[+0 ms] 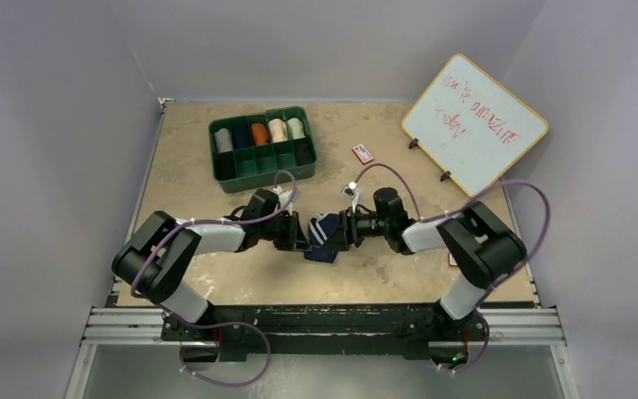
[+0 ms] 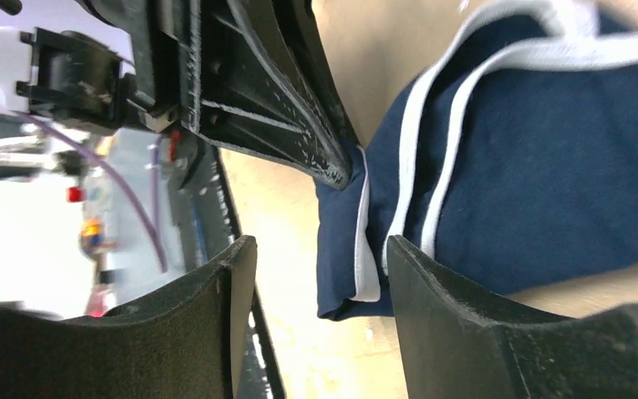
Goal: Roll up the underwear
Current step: Roll the underwear to the center of the board.
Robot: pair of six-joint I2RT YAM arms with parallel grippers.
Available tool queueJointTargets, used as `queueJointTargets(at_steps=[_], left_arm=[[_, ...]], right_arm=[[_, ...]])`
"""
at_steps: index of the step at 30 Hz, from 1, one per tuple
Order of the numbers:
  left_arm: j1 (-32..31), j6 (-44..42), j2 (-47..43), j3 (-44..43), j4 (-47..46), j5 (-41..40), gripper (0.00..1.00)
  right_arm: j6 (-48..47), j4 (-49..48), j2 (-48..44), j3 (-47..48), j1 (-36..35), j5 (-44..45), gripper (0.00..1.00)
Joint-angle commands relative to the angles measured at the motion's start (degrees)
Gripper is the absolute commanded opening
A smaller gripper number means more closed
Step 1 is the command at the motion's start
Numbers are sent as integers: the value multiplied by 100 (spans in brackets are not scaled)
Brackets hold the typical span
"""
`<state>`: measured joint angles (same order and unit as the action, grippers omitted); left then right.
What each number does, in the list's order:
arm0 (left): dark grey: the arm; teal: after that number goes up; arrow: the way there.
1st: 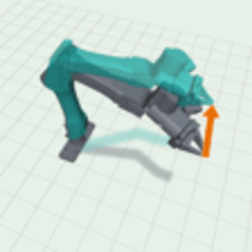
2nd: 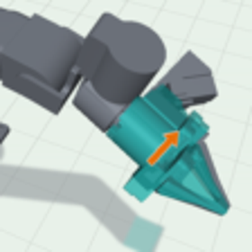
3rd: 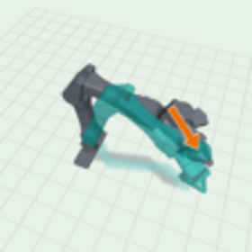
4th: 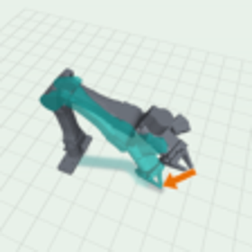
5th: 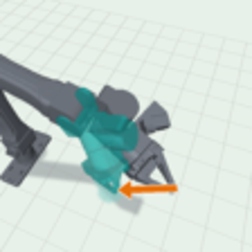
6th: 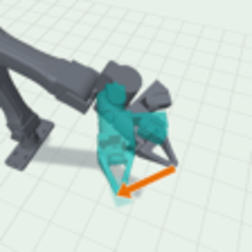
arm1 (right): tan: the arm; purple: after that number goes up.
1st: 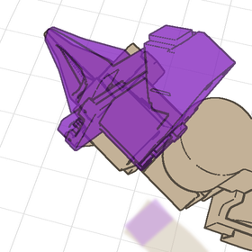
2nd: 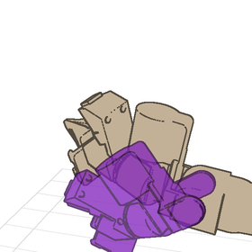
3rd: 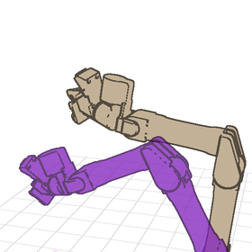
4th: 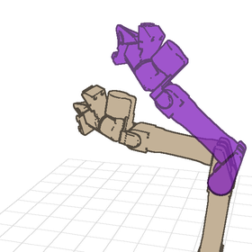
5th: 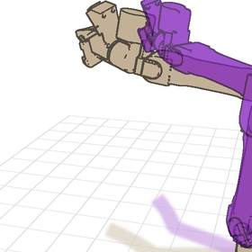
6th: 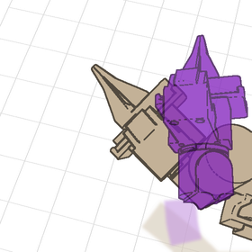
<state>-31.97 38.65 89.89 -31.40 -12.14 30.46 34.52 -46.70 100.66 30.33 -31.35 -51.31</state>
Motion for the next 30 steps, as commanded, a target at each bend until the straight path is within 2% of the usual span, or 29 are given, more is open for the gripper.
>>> queueJointTargets(at_steps=[1,4,8,10,13,24,30], left_arm=[[-50,-389,-189,-337,634,-194,0],[-61,-389,-215,-485,910,-209,0],[-61,-383,-176,-782,1461,-233,0],[-58,-379,-119,-940,1775,-250,0],[-67,-393,-20,-1120,2155,-221,0],[-99,-418,-43,-1312,2487,-268,0],[-105,-424,-41,-1342,2588,-304,0]], right_arm=[[-1545,1305,-1163,-125,43,1320,61],[-2422,1225,-1911,-380,-57,1941,61],[-4356,816,-2743,-784,-1084,2987,60],[-4891,696,-2786,-859,-1615,3531,60],[-5409,647,-2681,-857,-2057,3913,57],[-6159,664,-1920,-557,-2725,3964,47],[-6266,419,-1607,-516,-2972,4230,50]])
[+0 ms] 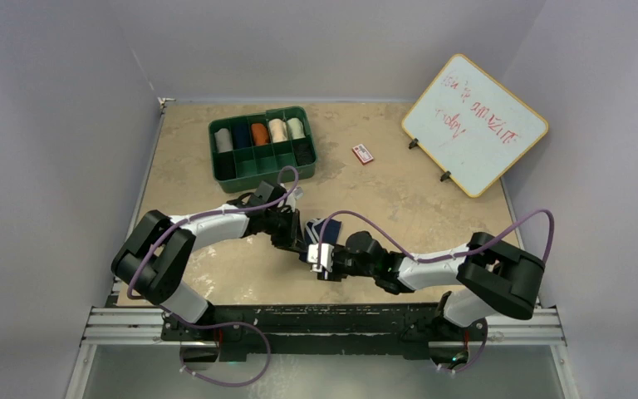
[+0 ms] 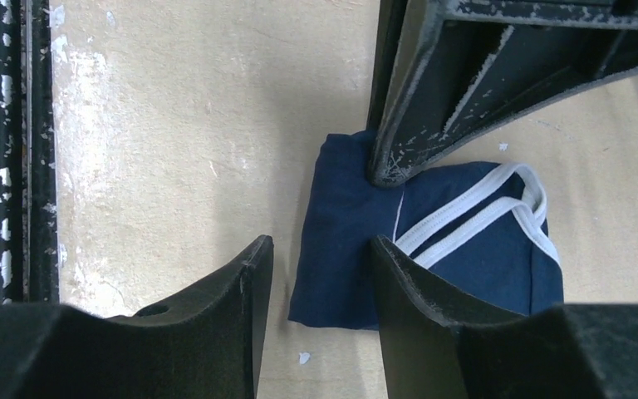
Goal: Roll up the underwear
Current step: Roll the underwear to the center of the board.
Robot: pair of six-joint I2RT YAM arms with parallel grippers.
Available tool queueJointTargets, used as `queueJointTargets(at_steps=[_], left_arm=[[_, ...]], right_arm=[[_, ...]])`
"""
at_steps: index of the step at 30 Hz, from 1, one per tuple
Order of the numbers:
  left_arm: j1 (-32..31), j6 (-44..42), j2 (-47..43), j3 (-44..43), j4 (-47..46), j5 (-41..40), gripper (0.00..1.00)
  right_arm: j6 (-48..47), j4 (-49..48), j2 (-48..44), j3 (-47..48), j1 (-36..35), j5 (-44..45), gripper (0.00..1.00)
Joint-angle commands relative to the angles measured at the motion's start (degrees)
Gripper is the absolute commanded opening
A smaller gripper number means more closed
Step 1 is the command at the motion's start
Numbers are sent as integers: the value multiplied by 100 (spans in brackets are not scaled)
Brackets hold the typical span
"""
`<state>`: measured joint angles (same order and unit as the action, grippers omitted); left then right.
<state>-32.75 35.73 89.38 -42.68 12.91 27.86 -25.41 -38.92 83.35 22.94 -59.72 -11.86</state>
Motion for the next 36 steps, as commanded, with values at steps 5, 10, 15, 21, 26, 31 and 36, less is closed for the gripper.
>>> queueJointTargets(at_steps=[5,10,15,21,26,31,36], left_arm=[[-36,-146,-16,-240,132,-37,0],[-34,-297,-66,-298,331,-107,0],[-20,-335,-114,-281,343,-99,0],[90,-97,-266,-130,311,-190,31],[224,196,-782,258,29,-180,45],[234,304,-1398,634,-138,-208,48],[235,278,-1924,1015,-375,-117,49]], right_arm=[[-416,-564,438,178,-248,770,45],[-253,-780,682,22,-253,1167,36],[195,-833,869,4,-252,1148,18],[947,-1101,877,-109,-230,470,2],[1997,-1734,1067,-99,88,-647,1],[3418,-2788,1595,-157,737,-1793,2],[4629,-3360,2105,-40,1266,-2622,3]])
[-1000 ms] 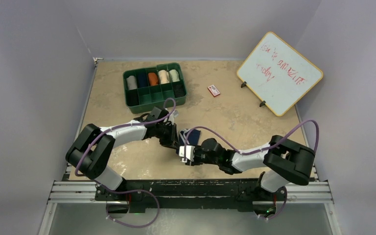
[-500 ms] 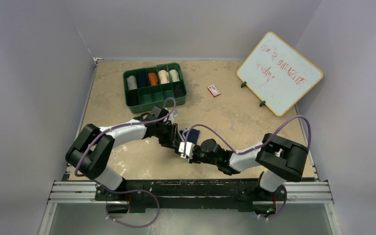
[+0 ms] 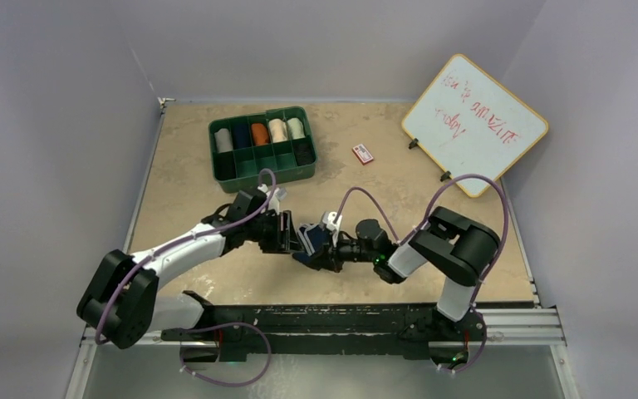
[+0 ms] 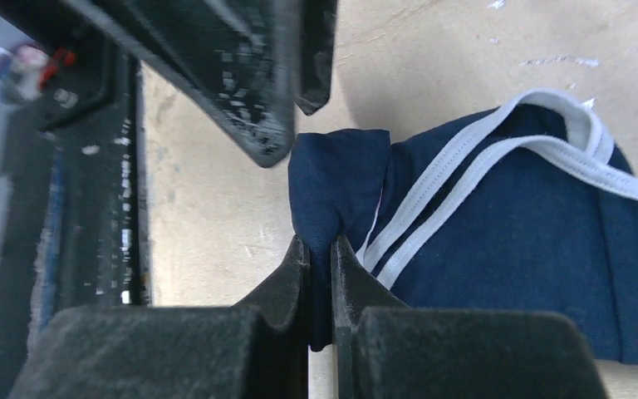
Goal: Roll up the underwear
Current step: Roll the underwear to the center of the board.
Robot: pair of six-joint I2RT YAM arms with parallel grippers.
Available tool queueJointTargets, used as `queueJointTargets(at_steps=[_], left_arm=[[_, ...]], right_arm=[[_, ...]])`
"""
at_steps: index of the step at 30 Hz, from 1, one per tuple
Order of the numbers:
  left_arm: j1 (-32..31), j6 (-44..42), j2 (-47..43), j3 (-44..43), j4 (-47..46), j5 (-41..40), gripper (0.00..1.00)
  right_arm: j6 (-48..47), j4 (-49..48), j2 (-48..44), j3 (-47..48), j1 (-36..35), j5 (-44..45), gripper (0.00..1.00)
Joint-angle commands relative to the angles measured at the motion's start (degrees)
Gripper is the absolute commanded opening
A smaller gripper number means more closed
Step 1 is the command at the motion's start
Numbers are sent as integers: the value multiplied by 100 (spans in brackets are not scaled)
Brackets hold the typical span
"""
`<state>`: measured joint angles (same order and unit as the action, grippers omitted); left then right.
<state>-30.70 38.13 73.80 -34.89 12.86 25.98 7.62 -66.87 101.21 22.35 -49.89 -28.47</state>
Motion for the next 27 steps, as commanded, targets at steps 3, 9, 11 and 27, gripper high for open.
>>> queueJointTargets(at_steps=[3,9,11,27], left_arm=[[29,-117,-379,298,-416,120,49],[29,-232,-137,317,-938,223,49],[32,-262,-15,264,-1121,284,49],[30,653,668,634,-1568,-399,48]], right_arm=[[1912,-799,650,137,548,-1345,5],[3103,-1632,1459,338,1001,-2144,7],[3361,-1932,1663,388,1106,-2297,7],[3558,-1566,1947,608,1289,-2493,14]])
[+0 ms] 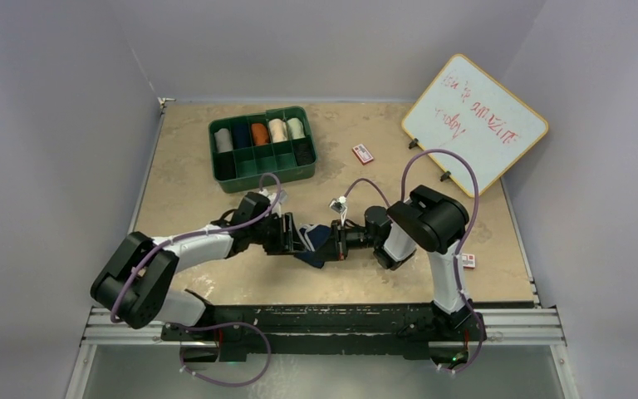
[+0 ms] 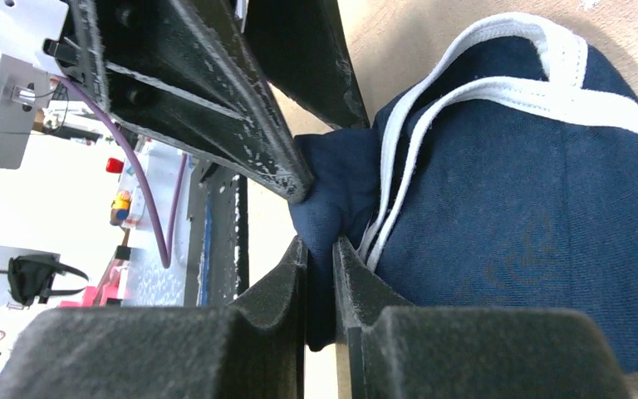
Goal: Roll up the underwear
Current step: Roll the underwear to the center of the board.
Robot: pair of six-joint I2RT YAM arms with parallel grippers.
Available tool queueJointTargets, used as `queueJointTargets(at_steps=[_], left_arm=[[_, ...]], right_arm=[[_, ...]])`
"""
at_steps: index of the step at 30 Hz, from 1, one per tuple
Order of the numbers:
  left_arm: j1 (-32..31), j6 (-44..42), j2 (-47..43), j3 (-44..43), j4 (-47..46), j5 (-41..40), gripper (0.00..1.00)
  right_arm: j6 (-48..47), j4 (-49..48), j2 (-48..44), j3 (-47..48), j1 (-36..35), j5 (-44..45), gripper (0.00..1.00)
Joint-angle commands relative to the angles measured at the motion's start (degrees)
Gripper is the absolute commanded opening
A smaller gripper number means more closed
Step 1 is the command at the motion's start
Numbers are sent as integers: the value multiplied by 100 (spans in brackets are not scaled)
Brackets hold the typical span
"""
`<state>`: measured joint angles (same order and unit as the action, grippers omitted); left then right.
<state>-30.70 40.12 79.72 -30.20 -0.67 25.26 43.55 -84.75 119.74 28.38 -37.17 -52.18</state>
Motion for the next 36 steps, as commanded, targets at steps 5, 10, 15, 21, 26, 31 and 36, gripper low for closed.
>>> queueJointTargets(at_steps=[5,10,15,21,26,31,36], left_arm=[[15,572,372,126,-39,-518,32],[-38,446,480,-62,472,-803,16],[-90,309,555,-248,834,-937,12],[-112,289,601,-396,1052,-1005,11],[-121,243,704,-636,1248,-943,10],[-118,238,762,-786,1353,-866,10],[-120,216,774,-869,1425,-820,10]], right_arm=[[-151,365,-43,-9,17,-77,20],[-393,814,-436,-45,14,59,37],[-837,1309,-1225,-272,24,541,50],[-2525,3325,-2738,-255,6,1626,58],[-4532,4690,-3873,-123,-388,2811,58],[-6320,4699,-4232,-215,-1352,3677,60],[-6974,4825,-3950,12,-1975,4053,59]])
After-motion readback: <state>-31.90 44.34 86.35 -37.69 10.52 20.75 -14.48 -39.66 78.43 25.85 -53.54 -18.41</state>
